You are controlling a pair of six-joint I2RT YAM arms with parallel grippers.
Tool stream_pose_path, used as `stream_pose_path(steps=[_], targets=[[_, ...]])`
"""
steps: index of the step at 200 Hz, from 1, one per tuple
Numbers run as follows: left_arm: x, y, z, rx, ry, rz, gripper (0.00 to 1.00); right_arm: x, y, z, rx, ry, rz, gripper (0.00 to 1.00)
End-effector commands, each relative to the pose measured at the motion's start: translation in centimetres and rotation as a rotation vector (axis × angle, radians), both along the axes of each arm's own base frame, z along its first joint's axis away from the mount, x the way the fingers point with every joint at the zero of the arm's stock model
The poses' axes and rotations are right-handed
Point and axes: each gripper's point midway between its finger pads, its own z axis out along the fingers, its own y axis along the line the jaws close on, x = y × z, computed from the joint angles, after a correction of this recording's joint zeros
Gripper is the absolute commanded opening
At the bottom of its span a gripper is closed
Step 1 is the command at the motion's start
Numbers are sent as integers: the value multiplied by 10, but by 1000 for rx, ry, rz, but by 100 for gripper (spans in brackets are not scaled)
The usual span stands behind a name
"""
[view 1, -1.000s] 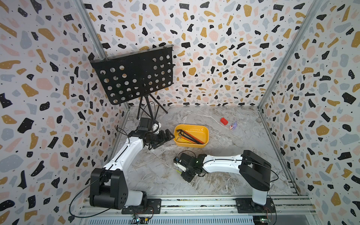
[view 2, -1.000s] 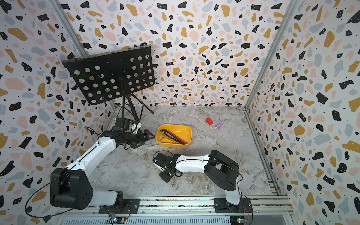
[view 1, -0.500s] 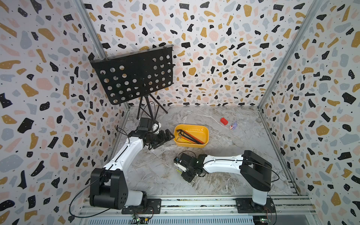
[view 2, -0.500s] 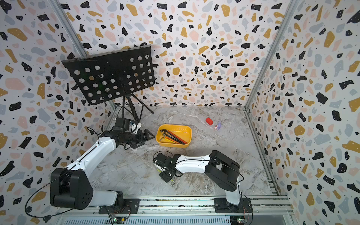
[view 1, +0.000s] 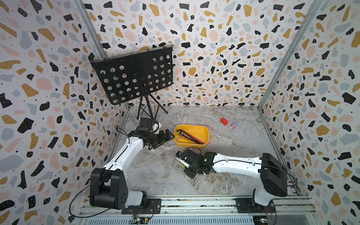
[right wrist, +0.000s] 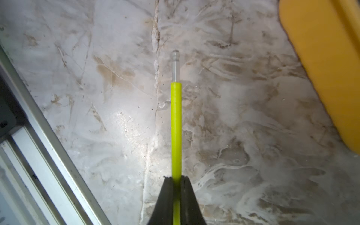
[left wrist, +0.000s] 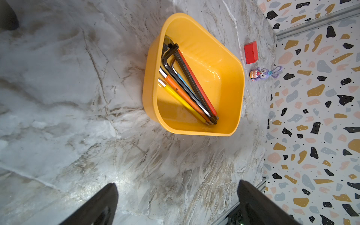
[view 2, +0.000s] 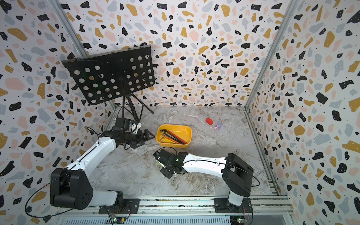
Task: Put the hex key on the desktop into the storage box
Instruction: Pick up the Allen key from the center of the board, then place the Allen key in the storage box.
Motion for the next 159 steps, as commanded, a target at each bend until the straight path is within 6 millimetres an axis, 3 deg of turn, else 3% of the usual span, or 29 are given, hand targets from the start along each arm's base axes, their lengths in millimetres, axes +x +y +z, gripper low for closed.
stream_pose_path(steps=[1, 28, 33, 115, 138, 159], targets=[[2, -1, 11, -25, -39, 0, 100, 17, -13, 21, 19, -60, -30, 0], [1, -4, 14, -47, -47, -8, 100, 35, -20, 34, 64, -69, -49, 0], [1, -4, 14, -49, -48, -9, 100, 51, -27, 37, 78, -73, -87, 0], [1, -5, 23, -62, -84, -12, 100, 147, -44, 57, 76, -148, -85, 0], [1, -5, 21, -62, -79, -6, 100, 177, -43, 72, 102, -171, -85, 0], [2, -5, 20, -66, -74, -5, 100, 202, -40, 73, 101, -177, -83, 0]])
